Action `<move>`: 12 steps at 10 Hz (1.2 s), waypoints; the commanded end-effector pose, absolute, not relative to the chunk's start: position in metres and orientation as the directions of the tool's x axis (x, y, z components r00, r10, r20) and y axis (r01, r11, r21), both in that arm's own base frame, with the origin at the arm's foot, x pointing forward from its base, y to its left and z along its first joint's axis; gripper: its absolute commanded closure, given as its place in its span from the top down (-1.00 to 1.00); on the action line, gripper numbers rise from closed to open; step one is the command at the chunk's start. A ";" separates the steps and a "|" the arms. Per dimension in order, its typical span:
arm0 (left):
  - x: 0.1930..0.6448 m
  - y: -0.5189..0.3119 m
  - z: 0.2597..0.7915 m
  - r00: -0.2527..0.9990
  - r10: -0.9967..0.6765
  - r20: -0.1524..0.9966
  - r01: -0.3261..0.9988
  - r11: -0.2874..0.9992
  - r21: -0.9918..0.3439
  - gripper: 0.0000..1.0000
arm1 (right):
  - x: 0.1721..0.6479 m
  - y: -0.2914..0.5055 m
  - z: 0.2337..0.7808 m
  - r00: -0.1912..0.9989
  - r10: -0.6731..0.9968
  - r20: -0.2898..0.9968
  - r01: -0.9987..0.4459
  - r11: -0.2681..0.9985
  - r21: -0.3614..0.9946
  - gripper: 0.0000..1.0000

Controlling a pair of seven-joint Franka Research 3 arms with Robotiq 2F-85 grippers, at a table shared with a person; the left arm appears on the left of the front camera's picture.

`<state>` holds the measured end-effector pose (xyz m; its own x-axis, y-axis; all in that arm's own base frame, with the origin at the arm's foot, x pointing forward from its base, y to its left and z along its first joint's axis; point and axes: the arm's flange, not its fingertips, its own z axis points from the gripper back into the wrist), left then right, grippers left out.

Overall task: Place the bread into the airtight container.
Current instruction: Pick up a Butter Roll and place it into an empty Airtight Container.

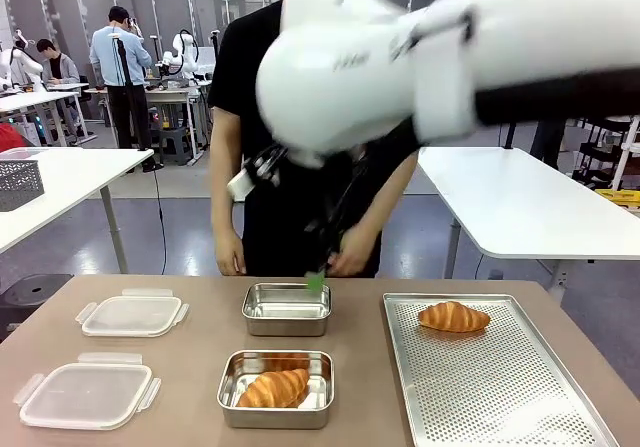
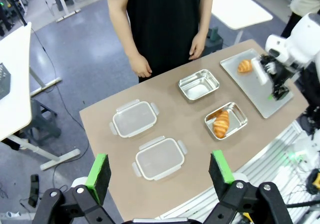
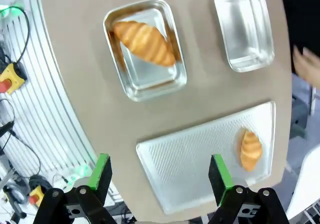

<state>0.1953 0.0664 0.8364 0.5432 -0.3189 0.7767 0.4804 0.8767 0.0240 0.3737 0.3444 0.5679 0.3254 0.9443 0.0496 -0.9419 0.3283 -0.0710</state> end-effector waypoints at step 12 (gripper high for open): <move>0.196 0.066 0.839 0.542 -0.320 0.777 0.480 0.877 0.027 1.00 | 0.455 0.056 0.480 0.543 0.705 0.455 -0.807 0.589 0.051 0.96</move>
<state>0.1954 0.0666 0.8365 0.5433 -0.3185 0.7768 0.4801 0.8769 0.0238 0.4244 0.0472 0.4897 0.6126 0.6675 0.4233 -0.7440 0.6677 0.0238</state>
